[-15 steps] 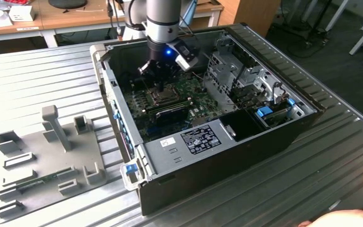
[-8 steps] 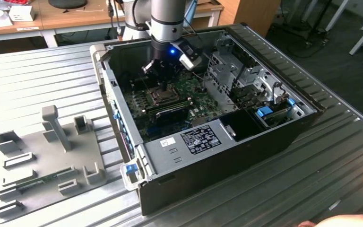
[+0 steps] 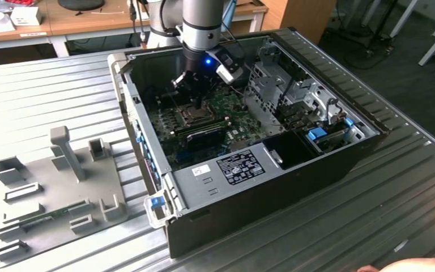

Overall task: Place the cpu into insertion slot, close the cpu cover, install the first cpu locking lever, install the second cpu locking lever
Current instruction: 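Close the cpu cover, then install the first cpu locking lever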

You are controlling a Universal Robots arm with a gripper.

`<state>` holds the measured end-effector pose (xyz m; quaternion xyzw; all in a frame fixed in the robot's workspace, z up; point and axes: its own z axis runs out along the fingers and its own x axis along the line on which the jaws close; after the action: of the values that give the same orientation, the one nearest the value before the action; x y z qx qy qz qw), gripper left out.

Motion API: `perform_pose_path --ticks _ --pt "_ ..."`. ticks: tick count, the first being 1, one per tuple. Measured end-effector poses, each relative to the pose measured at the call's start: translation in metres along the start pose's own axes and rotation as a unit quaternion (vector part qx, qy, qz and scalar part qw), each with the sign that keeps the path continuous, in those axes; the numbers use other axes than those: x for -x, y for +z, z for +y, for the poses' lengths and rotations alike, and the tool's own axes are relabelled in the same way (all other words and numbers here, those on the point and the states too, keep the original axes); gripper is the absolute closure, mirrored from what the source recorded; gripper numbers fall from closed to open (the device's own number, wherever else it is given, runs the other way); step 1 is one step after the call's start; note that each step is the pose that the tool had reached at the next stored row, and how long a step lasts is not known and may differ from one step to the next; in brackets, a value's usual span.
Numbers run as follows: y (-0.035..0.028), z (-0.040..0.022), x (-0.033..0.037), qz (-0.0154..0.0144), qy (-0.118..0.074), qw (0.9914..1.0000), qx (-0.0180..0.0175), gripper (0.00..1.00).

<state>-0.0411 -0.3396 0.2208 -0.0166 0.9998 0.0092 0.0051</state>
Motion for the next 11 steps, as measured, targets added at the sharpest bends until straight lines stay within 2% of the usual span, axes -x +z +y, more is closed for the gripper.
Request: perform_pose_path --ticks 11 --pt "0.0001 0.0000 0.0000 -0.0005 0.001 1.00000 0.0000 0.89"
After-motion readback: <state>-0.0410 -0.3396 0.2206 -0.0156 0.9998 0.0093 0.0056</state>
